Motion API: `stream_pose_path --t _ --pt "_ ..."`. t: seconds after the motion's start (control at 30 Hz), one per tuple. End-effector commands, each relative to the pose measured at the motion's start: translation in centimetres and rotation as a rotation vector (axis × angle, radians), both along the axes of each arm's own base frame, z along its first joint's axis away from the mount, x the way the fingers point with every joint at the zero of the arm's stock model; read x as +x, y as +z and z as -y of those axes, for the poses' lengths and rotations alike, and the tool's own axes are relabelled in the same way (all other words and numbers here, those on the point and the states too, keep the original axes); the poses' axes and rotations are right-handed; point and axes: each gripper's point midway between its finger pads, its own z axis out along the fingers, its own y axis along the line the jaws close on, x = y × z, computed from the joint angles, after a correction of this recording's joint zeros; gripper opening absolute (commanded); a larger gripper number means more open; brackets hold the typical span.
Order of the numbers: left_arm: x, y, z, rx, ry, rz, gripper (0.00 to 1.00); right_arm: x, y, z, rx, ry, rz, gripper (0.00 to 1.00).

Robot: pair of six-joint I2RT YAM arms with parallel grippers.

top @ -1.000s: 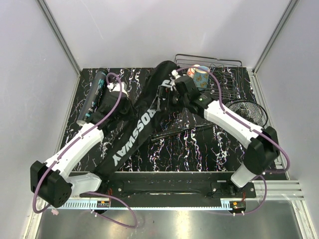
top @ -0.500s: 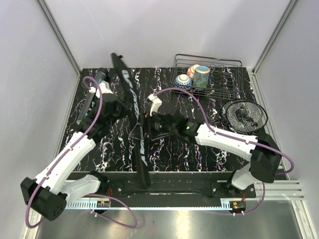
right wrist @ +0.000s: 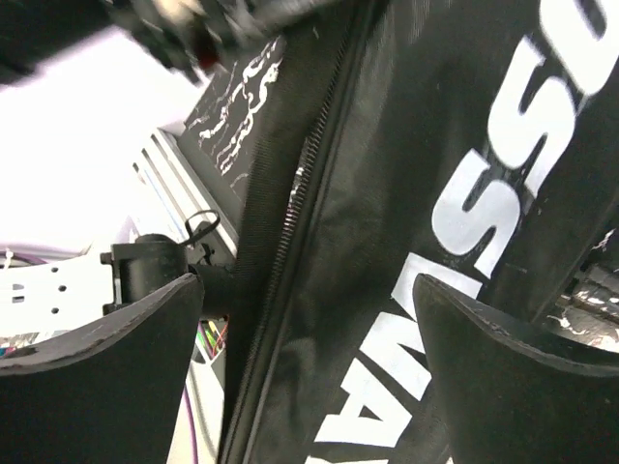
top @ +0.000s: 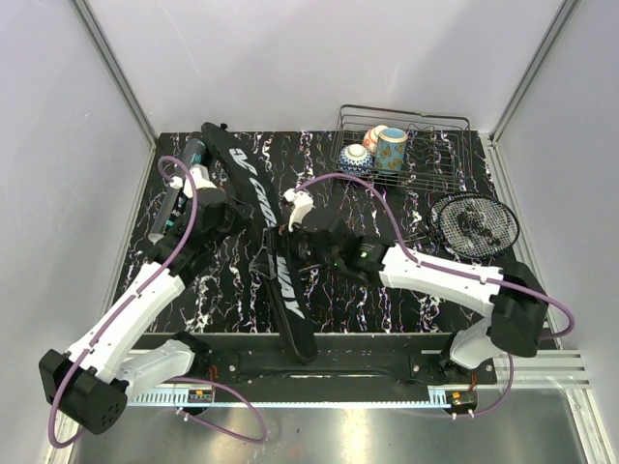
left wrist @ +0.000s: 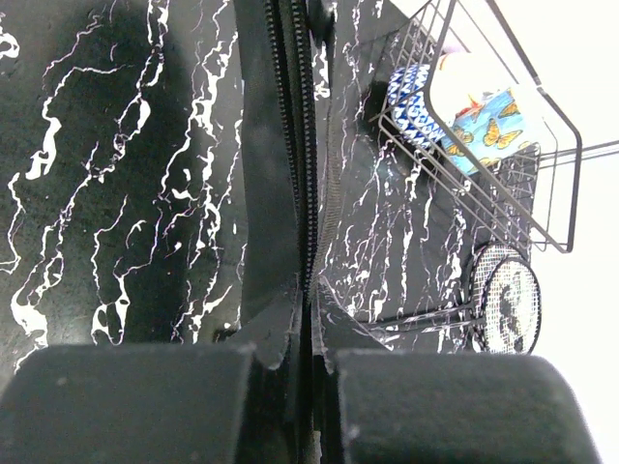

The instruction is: Pack up the badminton gear

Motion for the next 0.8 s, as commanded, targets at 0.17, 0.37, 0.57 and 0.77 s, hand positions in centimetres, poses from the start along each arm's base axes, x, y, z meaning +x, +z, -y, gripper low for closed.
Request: stream_pose_path --t 0.17,0.37,0.57,0.77 --pt "0.5 2.3 -0.2 -0.039 0.017 0.106 0.0 1.9 3.9 1.9 -0.015 -0.097 0.124 0.76" --pt "0.4 2.6 -0.3 -0.044 0.019 0.105 0.0 2.5 3.3 1.0 -0.052 -0.087 0.139 0.51" --pt "0.4 2.6 -0.2 -0.045 0.017 0.1 0.0 2.1 2.8 0.0 -0.048 -0.049 0.117 0.54" --pt "0.6 2.4 -0.3 -0.038 0.021 0.096 0.0 1.8 3.2 0.1 -0.039 -0.035 0.119 0.63"
